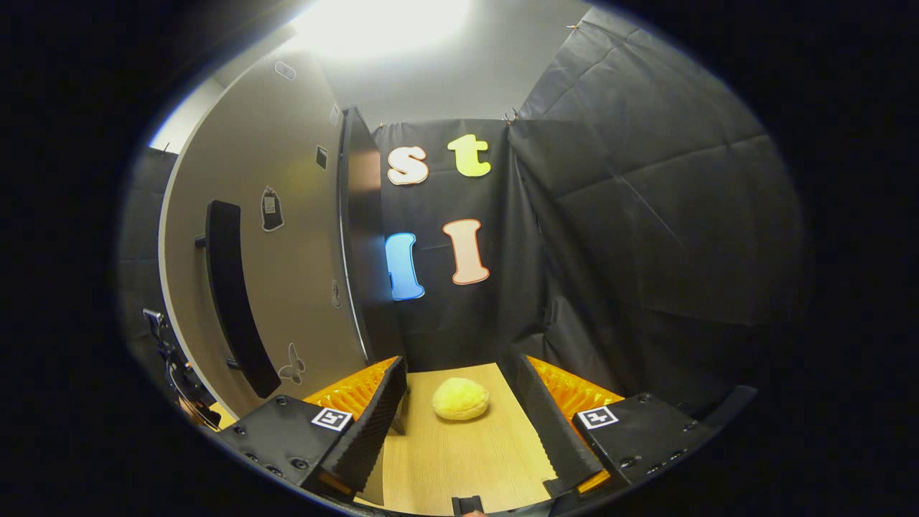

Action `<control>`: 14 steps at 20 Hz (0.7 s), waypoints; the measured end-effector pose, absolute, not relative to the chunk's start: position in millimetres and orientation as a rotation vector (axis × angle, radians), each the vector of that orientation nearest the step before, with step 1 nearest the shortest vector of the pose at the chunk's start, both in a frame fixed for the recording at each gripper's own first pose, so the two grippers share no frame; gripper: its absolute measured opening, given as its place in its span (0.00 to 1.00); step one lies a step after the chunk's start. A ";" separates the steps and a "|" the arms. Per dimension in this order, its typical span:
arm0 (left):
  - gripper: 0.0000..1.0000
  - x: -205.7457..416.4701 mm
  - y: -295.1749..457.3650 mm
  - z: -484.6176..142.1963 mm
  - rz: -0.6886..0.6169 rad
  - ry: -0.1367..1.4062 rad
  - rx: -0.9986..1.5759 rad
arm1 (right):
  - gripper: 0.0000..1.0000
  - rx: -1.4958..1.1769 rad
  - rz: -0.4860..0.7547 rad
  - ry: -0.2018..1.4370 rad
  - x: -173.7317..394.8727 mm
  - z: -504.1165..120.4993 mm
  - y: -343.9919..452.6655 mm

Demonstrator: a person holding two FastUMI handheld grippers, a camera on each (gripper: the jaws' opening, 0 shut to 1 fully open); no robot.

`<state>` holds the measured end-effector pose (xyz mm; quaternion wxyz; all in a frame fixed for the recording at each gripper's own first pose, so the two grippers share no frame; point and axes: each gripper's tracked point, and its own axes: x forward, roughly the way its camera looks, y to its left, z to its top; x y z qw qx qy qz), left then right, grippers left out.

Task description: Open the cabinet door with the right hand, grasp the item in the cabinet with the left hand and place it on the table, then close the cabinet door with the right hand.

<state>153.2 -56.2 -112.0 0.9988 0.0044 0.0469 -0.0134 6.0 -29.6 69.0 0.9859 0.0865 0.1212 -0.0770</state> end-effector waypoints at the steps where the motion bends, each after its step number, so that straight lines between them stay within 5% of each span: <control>1: 0.46 145.8 -45.5 -126.6 -0.015 0.108 0.012 | 0.98 0.183 -0.156 0.241 4.9 68.4 -28.8; 10: 0.43 93.1 -5.8 -251.0 0.040 0.225 -0.021 | 0.93 0.200 -0.179 0.210 -4.5 78.0 -21.2; 11: 0.48 89.6 -5.9 -264.5 0.041 0.238 -0.024 | 0.98 0.196 -0.183 0.210 -5.1 78.5 -20.8; 14: 0.43 79.4 -5.8 -296.8 0.043 0.275 -0.011 | 0.98 0.175 -0.194 0.219 -6.1 78.7 -19.8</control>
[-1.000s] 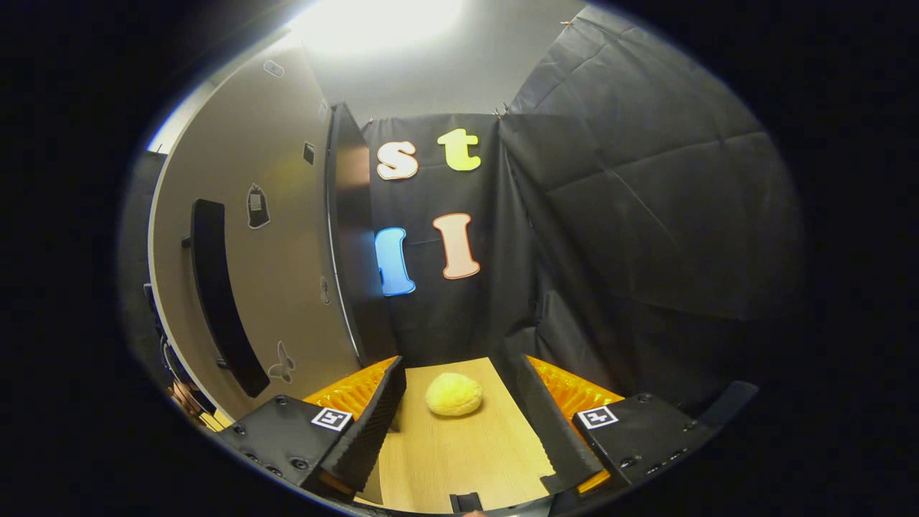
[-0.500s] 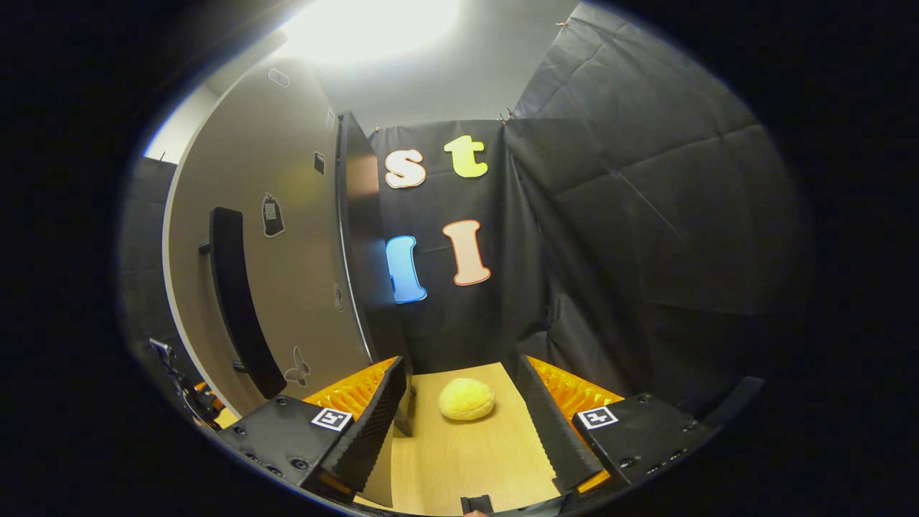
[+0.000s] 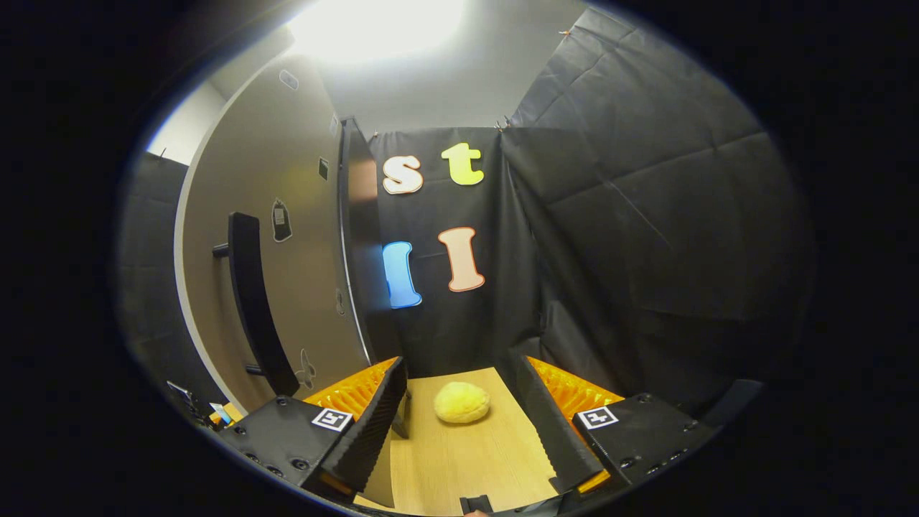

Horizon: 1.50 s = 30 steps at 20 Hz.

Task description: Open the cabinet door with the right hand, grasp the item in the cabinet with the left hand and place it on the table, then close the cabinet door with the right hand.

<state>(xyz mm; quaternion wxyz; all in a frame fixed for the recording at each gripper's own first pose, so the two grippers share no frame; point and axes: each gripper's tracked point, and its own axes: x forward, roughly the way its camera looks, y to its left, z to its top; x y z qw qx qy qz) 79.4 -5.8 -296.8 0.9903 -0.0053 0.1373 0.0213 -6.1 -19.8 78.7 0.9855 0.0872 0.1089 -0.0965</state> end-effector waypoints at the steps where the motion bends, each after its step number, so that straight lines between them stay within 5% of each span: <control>1: 0.43 77.2 -7.5 -308.6 0.041 0.288 -0.002 | 0.98 0.173 -0.193 0.228 -7.1 76.6 -17.8; 11: 0.49 42.6 -7.3 -357.7 0.063 0.339 0.000 | 0.98 0.161 -0.174 0.257 -5.1 73.0 -2.6; 20: 0.45 20.0 -11.3 -367.9 0.083 0.345 0.035 | 0.98 0.156 -0.138 0.267 5.7 67.9 13.2; 22: 0.57 19.3 -13.0 -367.0 0.084 0.358 0.040 | 0.98 0.156 -0.135 0.267 6.5 66.5 13.5; 25: 0.92 19.7 -14.5 -354.2 0.082 0.351 0.065 | 0.98 0.158 -0.137 0.260 7.6 66.1 9.9; 30: 0.89 26.1 -12.3 -323.7 0.089 0.333 0.089 | 0.98 0.179 -0.136 0.241 10.5 67.5 2.9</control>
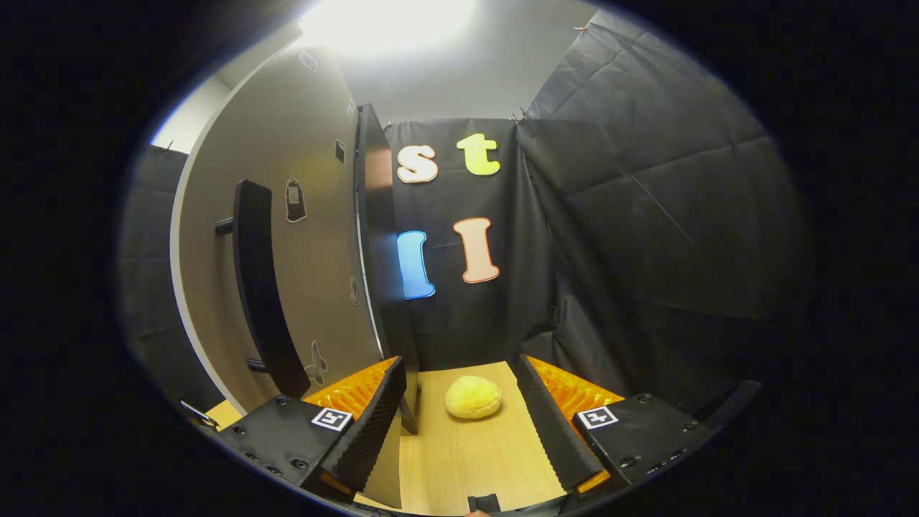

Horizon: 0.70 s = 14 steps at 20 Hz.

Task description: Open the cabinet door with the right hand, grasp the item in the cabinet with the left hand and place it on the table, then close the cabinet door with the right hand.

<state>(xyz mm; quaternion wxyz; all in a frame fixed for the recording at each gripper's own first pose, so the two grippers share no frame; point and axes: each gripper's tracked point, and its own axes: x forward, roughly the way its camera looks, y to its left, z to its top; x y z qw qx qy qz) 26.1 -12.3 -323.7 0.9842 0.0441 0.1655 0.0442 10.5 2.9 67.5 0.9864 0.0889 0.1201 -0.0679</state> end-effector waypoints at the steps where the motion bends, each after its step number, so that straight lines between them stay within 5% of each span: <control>1: 0.89 27.9 -8.6 -315.2 0.100 0.333 0.092 | 0.98 0.184 -0.135 0.238 10.6 67.7 1.5; 14: 0.89 76.9 8.2 -110.8 0.064 0.244 0.093 | 0.98 0.193 -0.167 0.197 6.4 117.2 -5.3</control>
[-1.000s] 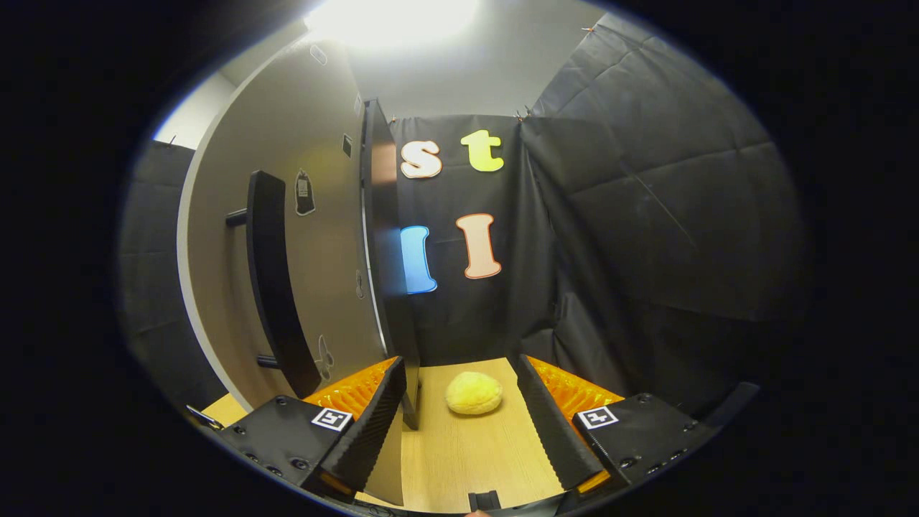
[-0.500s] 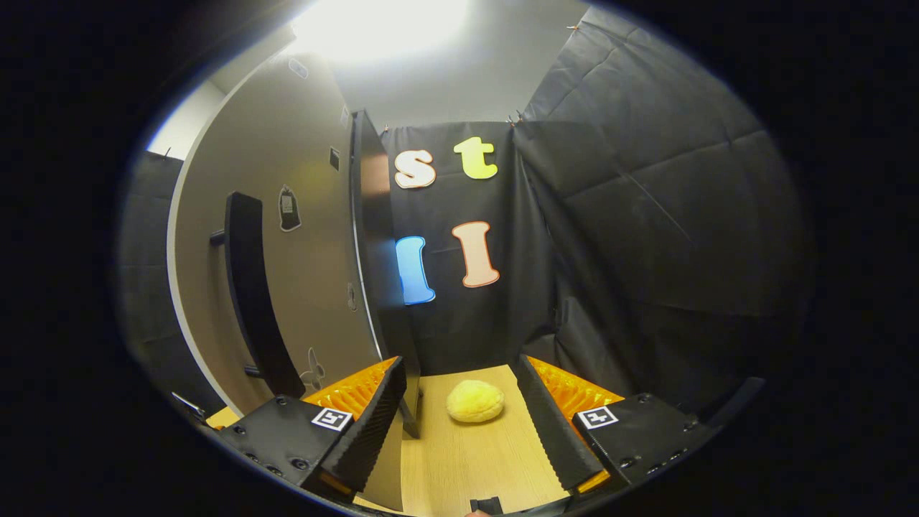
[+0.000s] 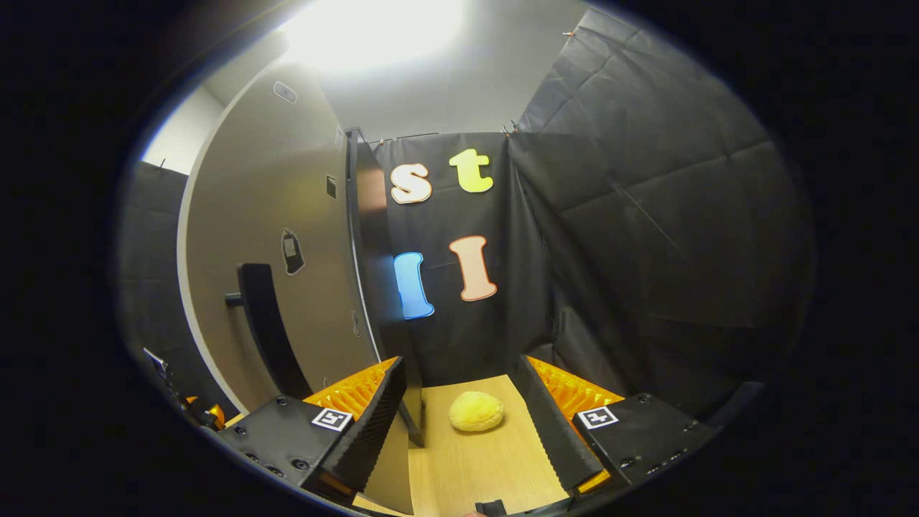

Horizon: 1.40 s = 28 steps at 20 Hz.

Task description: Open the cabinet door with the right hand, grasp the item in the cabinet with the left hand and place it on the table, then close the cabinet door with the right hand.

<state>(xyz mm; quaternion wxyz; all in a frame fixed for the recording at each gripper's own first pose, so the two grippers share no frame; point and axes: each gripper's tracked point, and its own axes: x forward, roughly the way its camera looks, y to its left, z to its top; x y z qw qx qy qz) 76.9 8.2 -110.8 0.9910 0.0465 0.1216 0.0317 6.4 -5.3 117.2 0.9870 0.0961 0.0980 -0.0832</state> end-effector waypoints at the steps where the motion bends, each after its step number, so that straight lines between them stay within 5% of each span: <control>1: 0.91 82.3 8.1 -102.0 0.048 0.244 0.091 | 0.98 0.183 -0.169 0.201 3.3 121.0 -1.2; 11: 0.92 127.9 28.4 -67.4 -0.062 0.176 0.007 | 1.00 0.107 -0.255 0.217 -18.1 135.8 43.1; 15: 0.89 137.3 37.6 -78.4 -0.089 0.188 0.001 | 0.89 0.060 -0.298 0.218 -18.4 139.1 56.9; 16: 0.93 140.3 39.1 -80.0 -0.097 0.186 0.000 | 0.96 0.055 -0.297 0.220 -18.7 140.0 62.2; 28: 0.90 151.9 39.4 -79.2 -0.206 0.169 -0.040 | 0.96 0.156 -0.089 0.230 -1.6 136.5 179.8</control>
